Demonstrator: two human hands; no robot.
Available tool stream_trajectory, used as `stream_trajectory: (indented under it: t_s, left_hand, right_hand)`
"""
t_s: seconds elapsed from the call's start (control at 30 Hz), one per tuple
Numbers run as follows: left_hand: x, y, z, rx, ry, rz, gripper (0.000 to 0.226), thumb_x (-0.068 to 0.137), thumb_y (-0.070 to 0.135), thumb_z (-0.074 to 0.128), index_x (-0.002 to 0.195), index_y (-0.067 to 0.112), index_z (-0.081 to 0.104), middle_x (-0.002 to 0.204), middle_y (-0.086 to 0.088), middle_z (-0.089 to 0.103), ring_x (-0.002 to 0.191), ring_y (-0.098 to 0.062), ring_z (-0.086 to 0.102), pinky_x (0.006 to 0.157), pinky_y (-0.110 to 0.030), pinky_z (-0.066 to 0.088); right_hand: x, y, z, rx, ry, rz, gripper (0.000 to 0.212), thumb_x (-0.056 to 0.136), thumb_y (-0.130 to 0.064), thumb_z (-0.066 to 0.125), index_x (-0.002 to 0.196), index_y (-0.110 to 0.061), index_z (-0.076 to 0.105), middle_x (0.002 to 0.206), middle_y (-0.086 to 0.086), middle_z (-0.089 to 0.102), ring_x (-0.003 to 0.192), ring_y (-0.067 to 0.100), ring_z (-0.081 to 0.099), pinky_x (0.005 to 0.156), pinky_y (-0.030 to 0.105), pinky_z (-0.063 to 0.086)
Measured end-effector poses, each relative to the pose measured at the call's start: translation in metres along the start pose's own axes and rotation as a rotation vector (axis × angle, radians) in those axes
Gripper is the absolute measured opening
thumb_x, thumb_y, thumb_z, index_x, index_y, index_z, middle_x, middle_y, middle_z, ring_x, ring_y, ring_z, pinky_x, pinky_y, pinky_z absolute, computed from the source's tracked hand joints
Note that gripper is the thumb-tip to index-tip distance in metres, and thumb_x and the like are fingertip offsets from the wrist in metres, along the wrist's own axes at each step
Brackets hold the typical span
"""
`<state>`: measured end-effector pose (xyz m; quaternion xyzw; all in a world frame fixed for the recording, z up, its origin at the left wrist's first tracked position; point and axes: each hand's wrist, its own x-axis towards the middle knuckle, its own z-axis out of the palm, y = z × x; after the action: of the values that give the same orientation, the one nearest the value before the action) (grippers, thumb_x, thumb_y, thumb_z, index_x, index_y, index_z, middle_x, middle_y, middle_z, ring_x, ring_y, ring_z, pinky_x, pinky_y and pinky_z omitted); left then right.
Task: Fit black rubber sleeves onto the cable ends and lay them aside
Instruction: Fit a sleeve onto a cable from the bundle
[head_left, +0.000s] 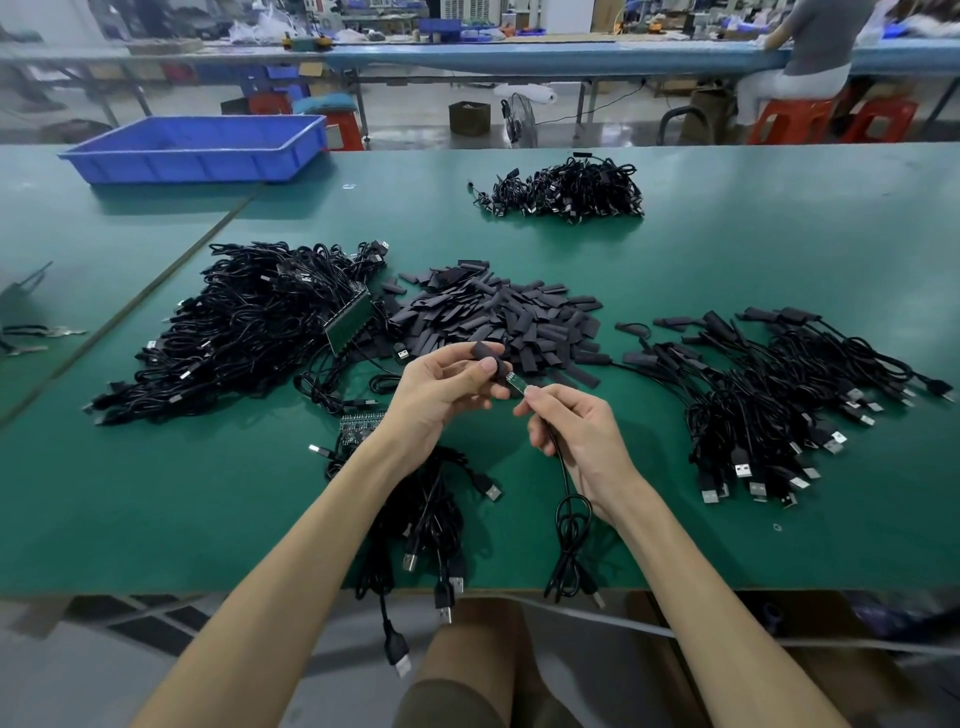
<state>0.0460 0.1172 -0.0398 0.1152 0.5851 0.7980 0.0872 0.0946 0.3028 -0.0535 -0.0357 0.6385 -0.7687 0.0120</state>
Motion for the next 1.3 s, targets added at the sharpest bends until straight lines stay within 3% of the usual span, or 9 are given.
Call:
stream_trajectory:
  t_s: [0.23, 0.4, 0.73, 0.97, 1.3]
  left_hand:
    - [-0.0001, 0.0008, -0.0028, -0.030, -0.036, -0.024, 0.026, 0.092, 0.010, 0.072, 0.117, 0.004, 0.072, 0.095, -0.012, 0.072, 0.077, -0.016, 0.070, 0.076, -0.026, 0.057]
    - [-0.0027, 0.0023, -0.0007, 0.052, -0.072, -0.008, 0.029, 0.095, 0.012, 0.067, 0.123, 0.004, 0.069, 0.090, -0.015, 0.069, 0.063, -0.016, 0.065, 0.068, -0.025, 0.056]
    - [-0.0025, 0.0007, -0.0019, 0.059, -0.067, -0.015, 0.022, 0.089, 0.019, 0.071, 0.107, 0.007, 0.072, 0.081, -0.010, 0.072, 0.055, -0.015, 0.060, 0.062, -0.022, 0.053]
    - [-0.0022, -0.0004, -0.0050, 0.081, -0.062, -0.004, 0.019, 0.085, 0.028, 0.077, 0.100, 0.016, 0.077, 0.084, -0.003, 0.071, 0.065, -0.014, 0.063, 0.069, -0.024, 0.054]
    - [-0.0004, -0.0013, -0.0063, 0.063, -0.026, 0.014, 0.012, 0.082, 0.019, 0.077, 0.091, 0.011, 0.077, 0.079, -0.008, 0.071, 0.065, -0.017, 0.064, 0.069, -0.024, 0.056]
  right_hand:
    - [0.0012, 0.0015, 0.0004, -0.026, 0.026, -0.002, 0.024, 0.100, -0.022, 0.067, 0.080, -0.012, 0.076, 0.060, 0.003, 0.061, 0.055, 0.010, 0.054, 0.053, 0.018, 0.043]
    - [0.0013, 0.0012, 0.0016, -0.027, 0.050, -0.006, 0.024, 0.100, -0.020, 0.067, 0.079, -0.010, 0.075, 0.059, 0.004, 0.060, 0.054, 0.010, 0.053, 0.052, 0.019, 0.042]
    - [-0.0011, -0.0013, 0.0017, -0.048, 0.036, -0.009, 0.024, 0.100, -0.018, 0.067, 0.078, -0.010, 0.074, 0.059, 0.003, 0.061, 0.054, 0.009, 0.054, 0.052, 0.018, 0.043]
    - [-0.0016, -0.0029, 0.0027, -0.018, 0.000, -0.011, 0.026, 0.099, -0.018, 0.067, 0.075, -0.014, 0.076, 0.060, 0.005, 0.062, 0.054, 0.010, 0.055, 0.052, 0.019, 0.043]
    - [-0.0019, -0.0059, 0.0047, -0.006, -0.026, 0.018, 0.029, 0.100, -0.016, 0.066, 0.072, -0.014, 0.074, 0.057, 0.004, 0.060, 0.052, 0.010, 0.053, 0.050, 0.018, 0.042]
